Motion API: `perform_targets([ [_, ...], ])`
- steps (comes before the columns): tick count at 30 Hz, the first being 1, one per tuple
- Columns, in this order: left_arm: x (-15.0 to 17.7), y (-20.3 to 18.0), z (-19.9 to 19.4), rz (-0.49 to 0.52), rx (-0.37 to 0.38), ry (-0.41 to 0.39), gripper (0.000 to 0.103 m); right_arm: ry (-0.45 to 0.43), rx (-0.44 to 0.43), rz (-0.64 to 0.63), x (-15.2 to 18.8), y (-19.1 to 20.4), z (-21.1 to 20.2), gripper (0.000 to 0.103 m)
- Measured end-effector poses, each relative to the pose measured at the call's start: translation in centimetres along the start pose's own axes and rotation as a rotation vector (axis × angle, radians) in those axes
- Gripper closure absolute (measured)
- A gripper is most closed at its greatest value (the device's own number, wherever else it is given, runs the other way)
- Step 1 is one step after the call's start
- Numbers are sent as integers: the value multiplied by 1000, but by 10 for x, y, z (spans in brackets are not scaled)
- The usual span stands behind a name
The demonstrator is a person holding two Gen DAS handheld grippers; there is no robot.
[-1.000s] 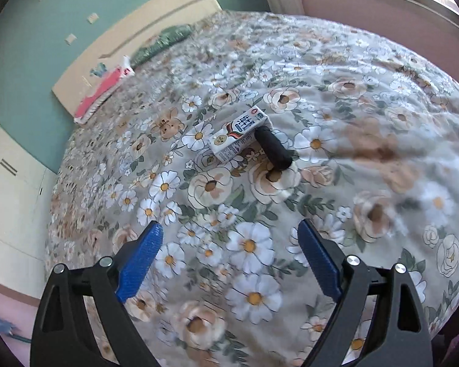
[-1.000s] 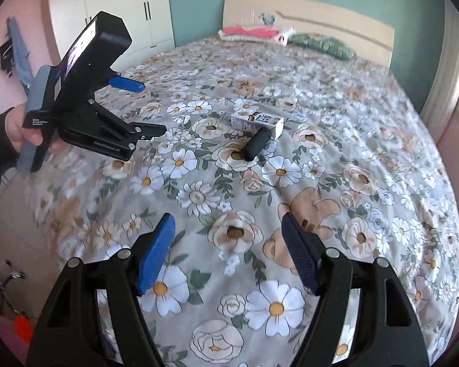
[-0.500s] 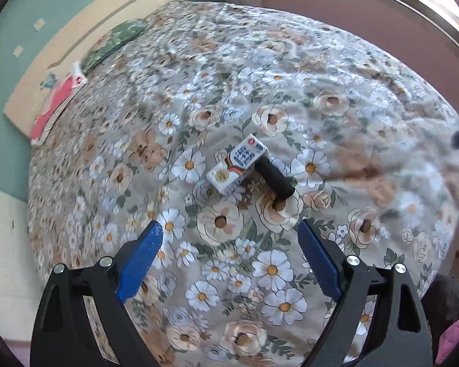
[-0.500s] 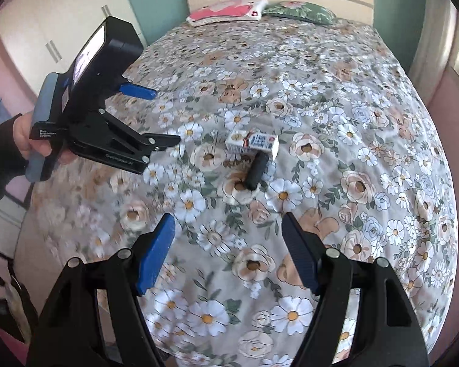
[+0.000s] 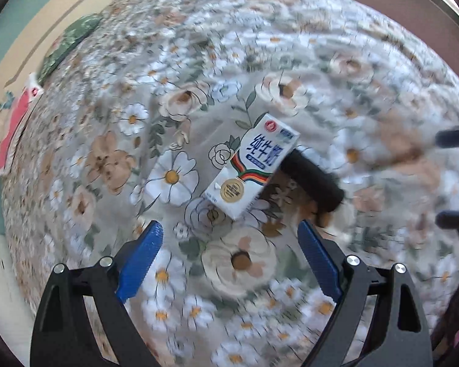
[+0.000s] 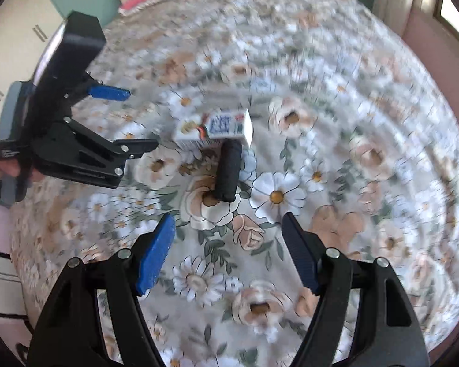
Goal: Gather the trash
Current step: 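Grasp the milk carton with the left tool while right grasps the black foam tube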
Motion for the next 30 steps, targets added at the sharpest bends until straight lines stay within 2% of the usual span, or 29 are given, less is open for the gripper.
perform_targets([
  [4, -4, -3, 45, 56, 44, 13, 12, 29, -15, -3, -6, 0, 50, 31],
  [8, -12, -11, 80, 140, 33, 25, 12, 34, 2, -25, -13, 3, 86, 31],
  [11, -17, -11, 94, 165, 28, 13, 12, 19, 39, -44, -17, 1, 107, 32],
  [13, -21, -9, 104, 159, 35, 7, 13, 17, 49, -43, -20, -3, 120, 44],
  [14, -23, -9, 105, 153, 47, 2, 18, 20, 42, -39, -20, -5, 126, 50],
  [15, -26, -9, 106, 151, 57, -7, 27, 16, 43, -38, -20, -4, 129, 52],
  [16, -28, -11, 106, 149, 67, -13, 32, 5, 47, -39, -21, -4, 130, 54],
  [18, -32, -13, 106, 144, 73, -17, 44, -13, 44, -46, -22, -3, 130, 68],
  [20, -31, -18, 106, 141, 84, -16, 52, -17, 37, -42, -22, -3, 130, 69],
  [24, -28, -23, 99, 115, 86, -20, 54, -15, -3, -17, -23, -7, 122, 69],
  [30, -29, -30, 74, 75, 57, -39, 54, -23, 2, -79, -24, -6, 90, 69],
])
Point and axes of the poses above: each gripper's, at about its wrist camera, not at the fingertips, and z roughly the way its jaws point, y to its left, x to its underside, the point moved 3 cm from there along z, roughly the way its jaws point, and after that the axes turned 2 degrees about z, right-handed, at the moved point
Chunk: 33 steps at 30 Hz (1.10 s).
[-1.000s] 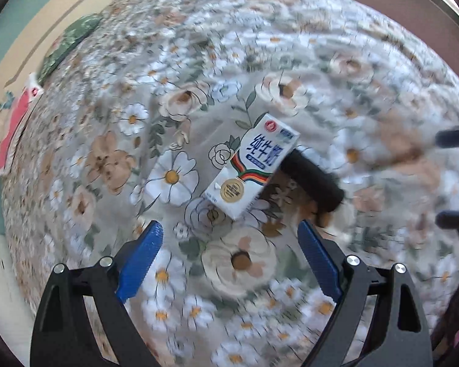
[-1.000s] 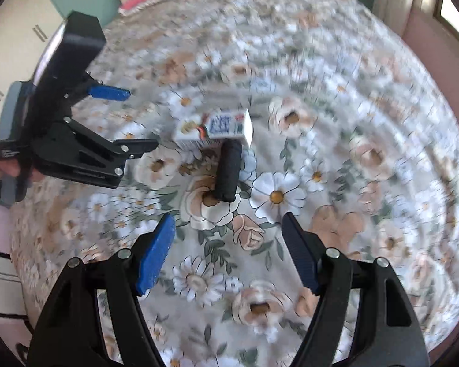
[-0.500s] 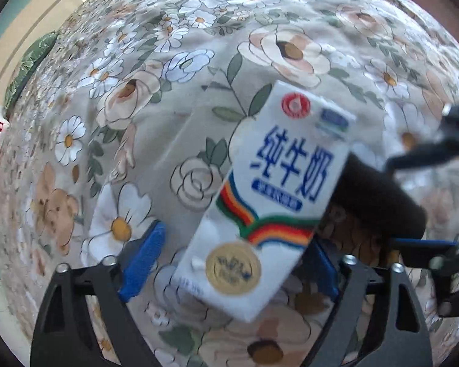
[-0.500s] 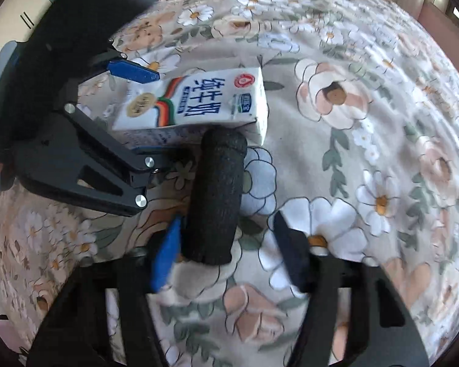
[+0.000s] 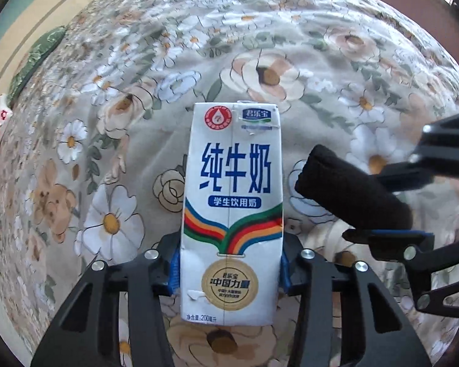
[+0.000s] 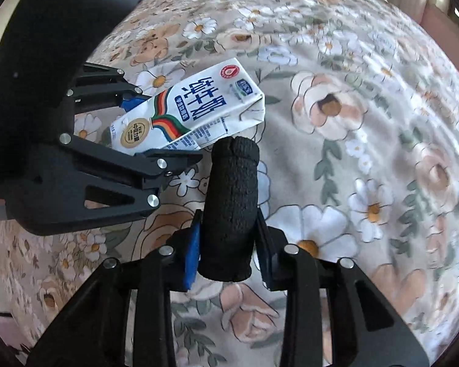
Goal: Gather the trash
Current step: 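Grasp the milk carton with the left tool while right grasps the black foam tube, then lift the milk carton and foam tube and carry both to the wastebasket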
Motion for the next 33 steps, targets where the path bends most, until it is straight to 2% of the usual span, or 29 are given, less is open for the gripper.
perform_targets([
  [3, -3, -7, -24, -27, 9, -11, 54, -6, 2, -46, -1, 1, -25, 70],
  [7, -9, -22, -63, -28, -24, -23, 54, -21, 15, -125, 1, 2, -68, 70],
  [9, -11, -25, -80, -71, -52, -19, 54, -33, 24, -160, 2, -1, -91, 70],
  [11, -12, -29, -101, -147, -43, -17, 54, -44, 34, -196, 3, -4, -115, 70],
  [15, -12, -48, -132, -197, -99, -33, 54, -68, 37, -286, 13, -15, -160, 70],
  [20, -9, -80, -150, -308, -155, -5, 54, -112, 32, -387, 34, -25, -196, 70],
  [23, -6, -101, -157, -363, -208, -29, 54, -143, 14, -457, 47, -30, -202, 70],
  [27, 3, -118, -159, -443, -243, -82, 54, -175, -7, -532, 73, -39, -191, 70],
  [33, 34, -141, -127, -506, -292, -78, 54, -199, -20, -565, 102, -58, -152, 70],
])
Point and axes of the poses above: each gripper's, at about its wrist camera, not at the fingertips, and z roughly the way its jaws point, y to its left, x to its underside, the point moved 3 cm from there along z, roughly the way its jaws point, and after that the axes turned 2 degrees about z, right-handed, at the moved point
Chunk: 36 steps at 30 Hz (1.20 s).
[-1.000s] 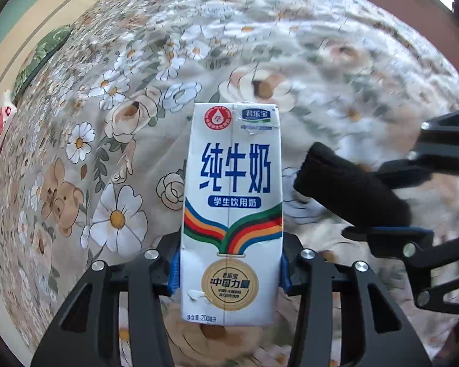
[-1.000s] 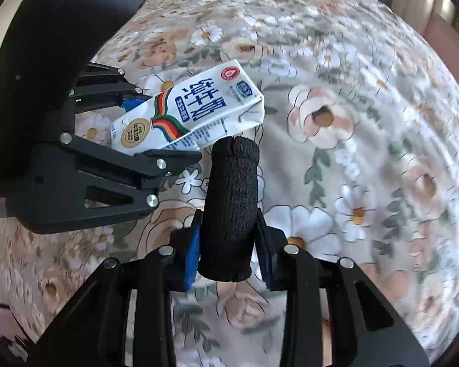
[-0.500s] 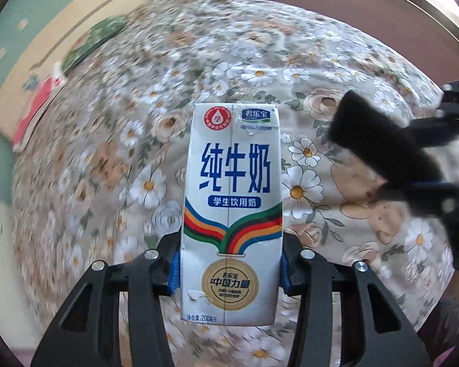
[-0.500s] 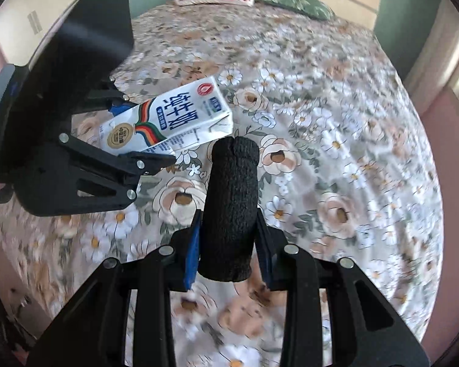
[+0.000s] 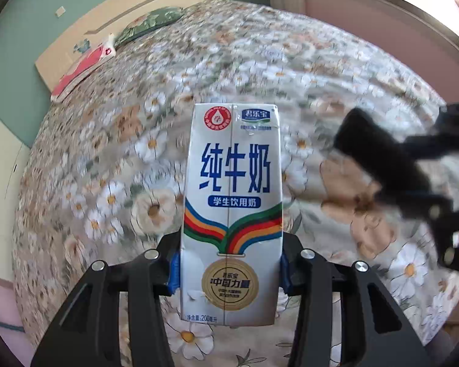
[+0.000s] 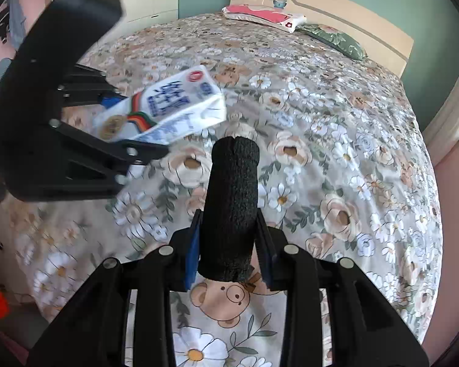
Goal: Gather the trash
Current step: 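Lift the milk carton and foam tube and carry both to the wastebasket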
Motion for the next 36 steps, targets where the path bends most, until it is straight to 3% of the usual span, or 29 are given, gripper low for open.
perform_targets([
  [5, 37, -12, 4, -33, -41, -16, 54, -58, 47, -55, 28, 9, 8, 70],
  [10, 63, -27, -40, -72, -85, -82, 54, -133, 43, -73, 42, 34, -24, 70],
  [17, 102, -54, -142, -132, -133, -67, 54, -159, -10, -93, 60, 86, -131, 70],
  [20, 116, -67, -194, -136, -190, -89, 54, -161, -19, -91, 71, 105, -188, 70],
  [25, 141, -87, -286, -165, -203, -160, 54, -222, -13, -77, 94, 131, -288, 70],
  [31, 169, -109, -368, -170, -230, -244, 54, -294, 21, -87, 124, 157, -385, 70],
  [36, 191, -124, -412, -149, -248, -287, 54, -314, 24, -118, 148, 178, -427, 70],
])
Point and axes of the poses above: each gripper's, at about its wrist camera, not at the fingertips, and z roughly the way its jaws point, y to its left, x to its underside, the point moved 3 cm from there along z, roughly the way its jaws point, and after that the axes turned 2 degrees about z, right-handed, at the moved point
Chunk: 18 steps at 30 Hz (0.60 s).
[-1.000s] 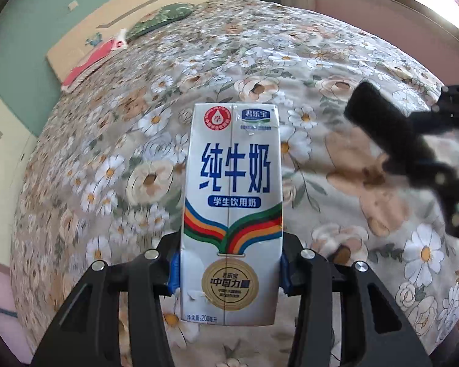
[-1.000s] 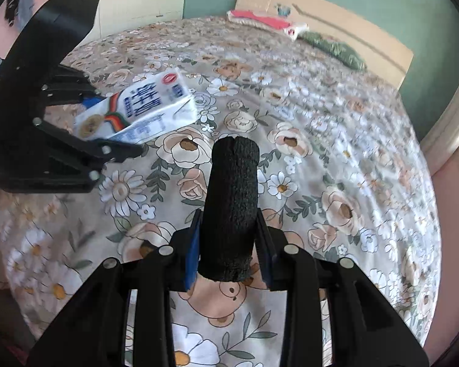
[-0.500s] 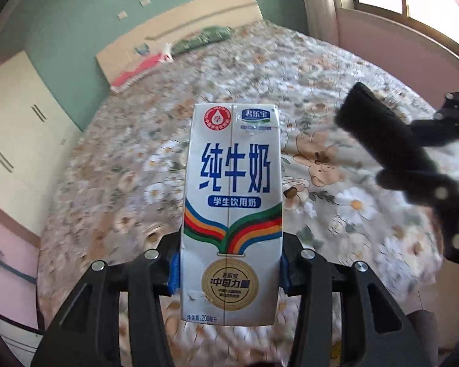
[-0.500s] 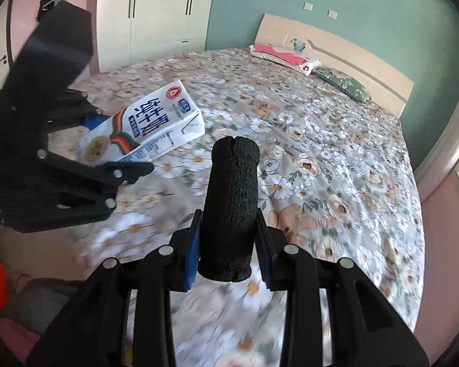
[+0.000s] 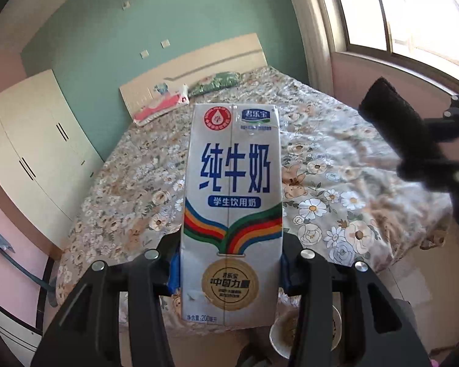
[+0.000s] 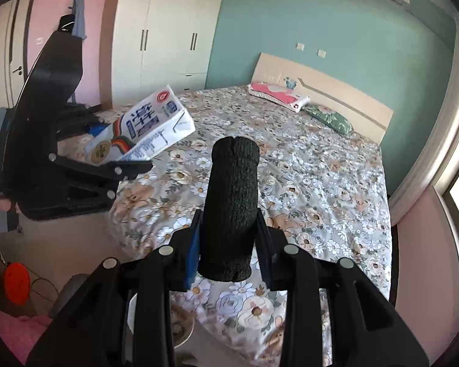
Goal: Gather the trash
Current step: 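Lift the milk carton and foam tube and carry both to the wastebasket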
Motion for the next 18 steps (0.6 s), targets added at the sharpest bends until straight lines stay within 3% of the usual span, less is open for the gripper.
perform_targets([
  [9, 30, -4, -33, -39, 22, -9, 54, -28, -6, -54, 22, 31, -43, 70],
  [18, 77, -13, -15, -52, 71, 60, 54, 26, -41, -60, 53, 37, -23, 70],
])
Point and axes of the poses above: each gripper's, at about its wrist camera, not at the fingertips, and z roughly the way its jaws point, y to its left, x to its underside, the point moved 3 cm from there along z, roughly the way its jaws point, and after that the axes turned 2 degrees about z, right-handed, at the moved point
